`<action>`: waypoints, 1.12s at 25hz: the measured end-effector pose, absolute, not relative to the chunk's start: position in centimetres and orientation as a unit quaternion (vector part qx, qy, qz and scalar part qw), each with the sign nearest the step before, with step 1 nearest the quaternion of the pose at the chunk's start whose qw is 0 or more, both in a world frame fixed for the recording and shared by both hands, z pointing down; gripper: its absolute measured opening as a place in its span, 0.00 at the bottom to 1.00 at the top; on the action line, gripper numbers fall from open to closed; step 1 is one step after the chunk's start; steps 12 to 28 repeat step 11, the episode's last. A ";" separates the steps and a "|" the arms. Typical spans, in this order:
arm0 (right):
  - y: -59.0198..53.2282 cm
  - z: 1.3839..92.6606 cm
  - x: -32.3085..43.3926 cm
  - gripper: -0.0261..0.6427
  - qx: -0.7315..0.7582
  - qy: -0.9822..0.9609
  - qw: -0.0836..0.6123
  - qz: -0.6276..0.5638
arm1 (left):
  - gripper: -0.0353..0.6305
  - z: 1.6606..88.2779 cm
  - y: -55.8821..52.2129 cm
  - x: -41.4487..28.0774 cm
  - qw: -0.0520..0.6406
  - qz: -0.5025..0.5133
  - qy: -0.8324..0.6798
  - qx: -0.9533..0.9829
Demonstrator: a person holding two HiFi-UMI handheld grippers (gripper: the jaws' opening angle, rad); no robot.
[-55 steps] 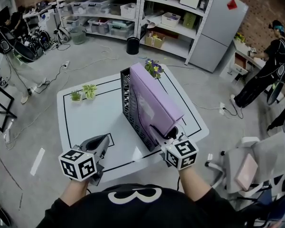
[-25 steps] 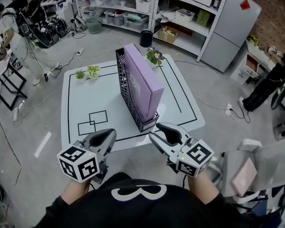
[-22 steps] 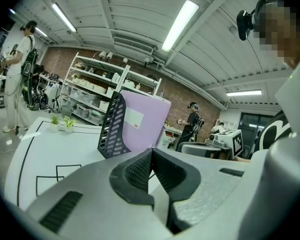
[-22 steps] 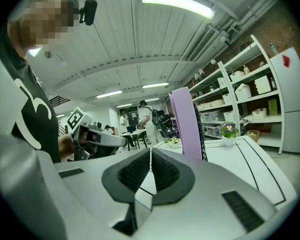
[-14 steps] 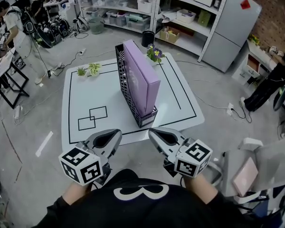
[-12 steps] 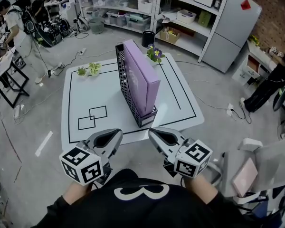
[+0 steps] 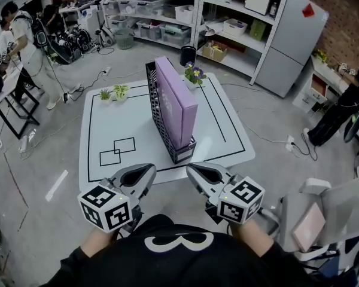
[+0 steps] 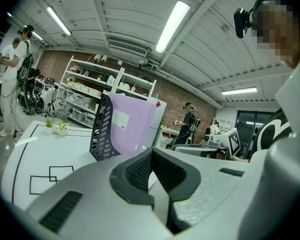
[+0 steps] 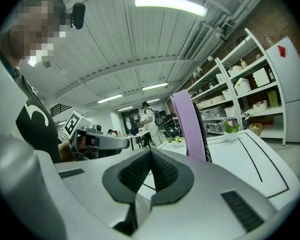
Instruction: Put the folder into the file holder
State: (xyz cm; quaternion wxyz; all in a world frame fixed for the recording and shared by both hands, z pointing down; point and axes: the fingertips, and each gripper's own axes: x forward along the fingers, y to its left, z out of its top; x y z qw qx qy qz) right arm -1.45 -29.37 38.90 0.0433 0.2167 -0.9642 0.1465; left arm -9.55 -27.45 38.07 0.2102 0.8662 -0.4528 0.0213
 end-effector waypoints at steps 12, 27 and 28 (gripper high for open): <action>-29.7 37.6 -0.8 0.04 0.222 -0.965 0.033 0.137 | 0.06 37.0 -27.4 -9.0 0.193 0.024 -0.458 0.868; -29.7 37.6 -0.8 0.04 0.222 -0.965 0.033 0.137 | 0.06 37.0 -27.4 -9.0 0.193 0.024 -0.458 0.868; -29.7 37.6 -0.8 0.04 0.222 -0.965 0.033 0.137 | 0.06 37.0 -27.4 -9.0 0.193 0.024 -0.458 0.868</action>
